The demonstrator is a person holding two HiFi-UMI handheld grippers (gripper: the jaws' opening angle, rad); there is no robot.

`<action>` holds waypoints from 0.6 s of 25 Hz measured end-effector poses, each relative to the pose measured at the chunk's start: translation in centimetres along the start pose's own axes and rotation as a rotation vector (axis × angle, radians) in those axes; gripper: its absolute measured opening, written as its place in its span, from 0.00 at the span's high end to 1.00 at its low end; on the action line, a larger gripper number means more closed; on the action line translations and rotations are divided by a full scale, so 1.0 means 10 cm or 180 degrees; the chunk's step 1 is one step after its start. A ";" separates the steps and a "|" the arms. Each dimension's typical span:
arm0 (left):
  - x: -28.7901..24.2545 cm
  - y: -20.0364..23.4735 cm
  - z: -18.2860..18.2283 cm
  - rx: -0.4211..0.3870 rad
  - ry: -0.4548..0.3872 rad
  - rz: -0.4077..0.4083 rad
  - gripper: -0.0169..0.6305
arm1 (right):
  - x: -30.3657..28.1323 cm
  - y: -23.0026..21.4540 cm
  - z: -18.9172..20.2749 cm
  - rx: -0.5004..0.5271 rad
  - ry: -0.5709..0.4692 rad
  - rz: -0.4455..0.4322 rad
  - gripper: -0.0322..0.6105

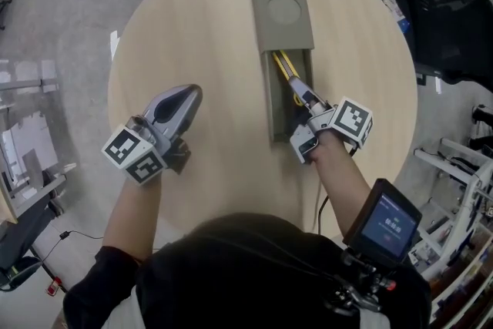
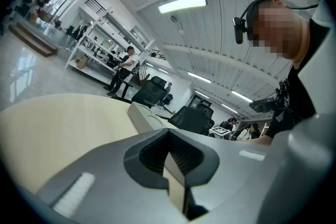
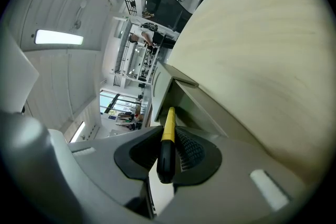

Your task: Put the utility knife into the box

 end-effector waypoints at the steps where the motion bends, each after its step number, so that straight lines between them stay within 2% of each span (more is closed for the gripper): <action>1: 0.00 0.00 -0.01 0.0001 -0.0004 0.0006 0.98 | -0.01 0.02 0.01 0.0003 0.0007 -0.0001 0.81; 12: 0.00 -0.01 0.01 0.0012 -0.0019 0.0046 0.98 | -0.05 0.08 0.05 0.0130 0.0034 0.0051 0.80; 15: 0.00 -0.03 0.00 0.0014 -0.0015 0.0049 0.98 | -0.06 0.12 0.02 0.0209 0.0087 0.0003 0.66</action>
Point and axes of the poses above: the fingertips, and each gripper's own axes: x backward along the fingers, y to its left, z out of its underside, the point moved 10 cm from there along x, backward along the fingers, and after that the axes turned 11 degrees about -z, right-handed, at the moved point
